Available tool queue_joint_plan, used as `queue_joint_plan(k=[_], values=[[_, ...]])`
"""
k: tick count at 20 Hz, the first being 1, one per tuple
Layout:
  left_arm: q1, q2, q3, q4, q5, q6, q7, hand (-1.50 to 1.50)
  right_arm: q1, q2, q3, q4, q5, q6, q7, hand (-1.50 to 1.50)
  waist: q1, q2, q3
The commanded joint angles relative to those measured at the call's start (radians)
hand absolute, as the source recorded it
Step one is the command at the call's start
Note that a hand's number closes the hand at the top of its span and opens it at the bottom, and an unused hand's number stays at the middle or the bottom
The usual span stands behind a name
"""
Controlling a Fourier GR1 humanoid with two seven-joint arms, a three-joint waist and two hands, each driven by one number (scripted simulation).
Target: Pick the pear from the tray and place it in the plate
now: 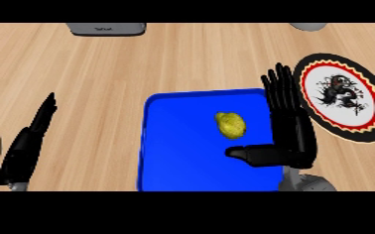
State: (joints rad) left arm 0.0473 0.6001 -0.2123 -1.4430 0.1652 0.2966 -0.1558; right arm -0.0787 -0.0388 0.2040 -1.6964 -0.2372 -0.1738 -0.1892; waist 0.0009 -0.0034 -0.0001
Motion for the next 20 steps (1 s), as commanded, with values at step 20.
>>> queue_joint_plan(k=[20], values=[[0.001, -0.036, 0.052, -0.013, -0.067, -0.042, 0.024, 0.00, -0.251, -0.434, 0.069, -0.038, 0.161, 0.354, 0.652, -1.50, 0.014, 0.006, -0.001]])
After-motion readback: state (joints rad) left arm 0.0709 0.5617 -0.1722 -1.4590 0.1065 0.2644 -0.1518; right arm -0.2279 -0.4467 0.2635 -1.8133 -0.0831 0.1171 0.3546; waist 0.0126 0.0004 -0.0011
